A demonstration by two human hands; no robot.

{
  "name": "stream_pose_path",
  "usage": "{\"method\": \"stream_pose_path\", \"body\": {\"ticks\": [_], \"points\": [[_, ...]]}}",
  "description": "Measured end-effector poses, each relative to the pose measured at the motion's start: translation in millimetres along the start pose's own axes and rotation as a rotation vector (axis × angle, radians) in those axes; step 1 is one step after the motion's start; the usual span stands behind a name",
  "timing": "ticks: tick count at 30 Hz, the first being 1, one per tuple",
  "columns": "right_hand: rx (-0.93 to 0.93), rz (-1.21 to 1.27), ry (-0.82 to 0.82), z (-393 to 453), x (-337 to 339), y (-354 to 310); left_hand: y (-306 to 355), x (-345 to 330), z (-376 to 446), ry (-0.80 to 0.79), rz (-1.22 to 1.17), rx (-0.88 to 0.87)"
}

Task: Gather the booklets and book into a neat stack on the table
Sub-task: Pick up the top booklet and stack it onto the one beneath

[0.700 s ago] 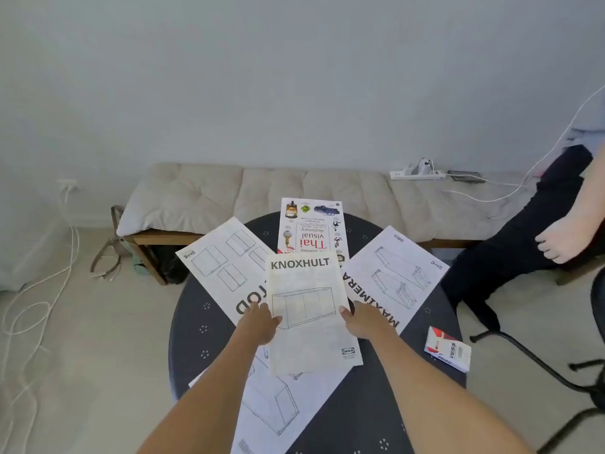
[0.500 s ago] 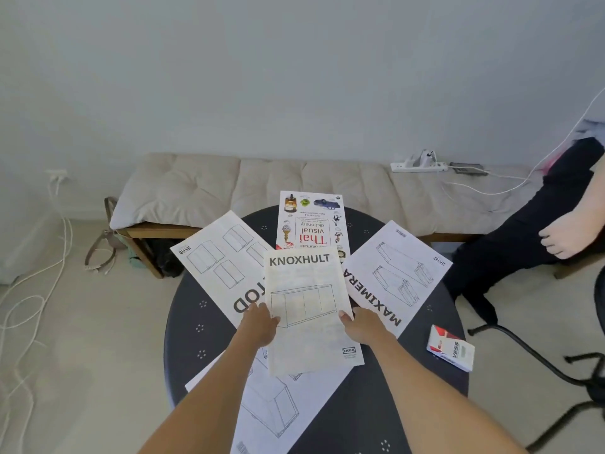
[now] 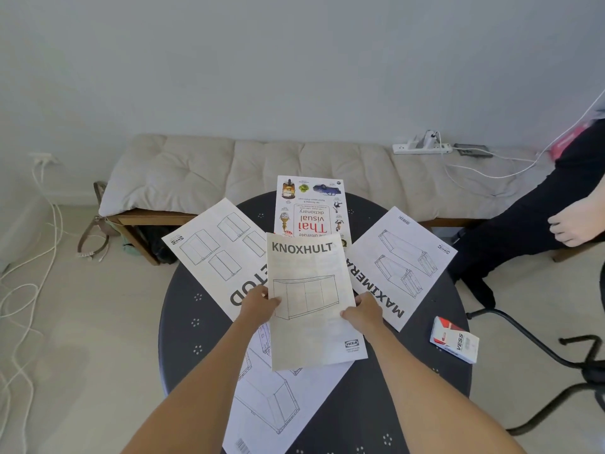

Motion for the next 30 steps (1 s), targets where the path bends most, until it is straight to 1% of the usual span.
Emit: {"method": "stream_pose_path", "body": {"ticks": [3,6,10,14,18,23,30], "points": [[0.003,0.065,-0.044,-5.9,0.2,-2.6,4.0,-1.7,-7.7,-0.085,-0.113,-0.003],[0.040,0.061,-0.124,-12.4,8.2,-1.8,7.8,0.4,-18.2,-0.097,-0.170,-0.016],[0.039,0.120,-0.152,-19.2,28.0,9.0,9.8,1.5,-39.6,-0.118,-0.254,-0.058],[0.016,0.180,-0.223,-37.4,45.2,32.5,9.1,-12.0,-69.8,-0.155,-0.255,-0.087],[0.016,0.184,-0.186,-56.5,59.0,65.5,-5.9,-37.9,-96.8,-0.185,-0.227,-0.088],[0.001,0.075,-0.123,-75.8,63.4,114.6,-37.7,-70.1,-125.4,-0.224,-0.234,-0.034],[0.015,-0.024,-0.054,-90.6,54.5,148.0,-75.5,-99.2,-131.2,-0.179,-0.210,0.020]]}}
Point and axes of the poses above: each hand's wrist, its own z-axis towards the middle knuckle, its own x-axis out of the back of the hand, y = z × x, the point moved 3 cm from there along z, towards the middle knuckle, and after that the axes turned 5 degrees about z, right-handed, at the moved point
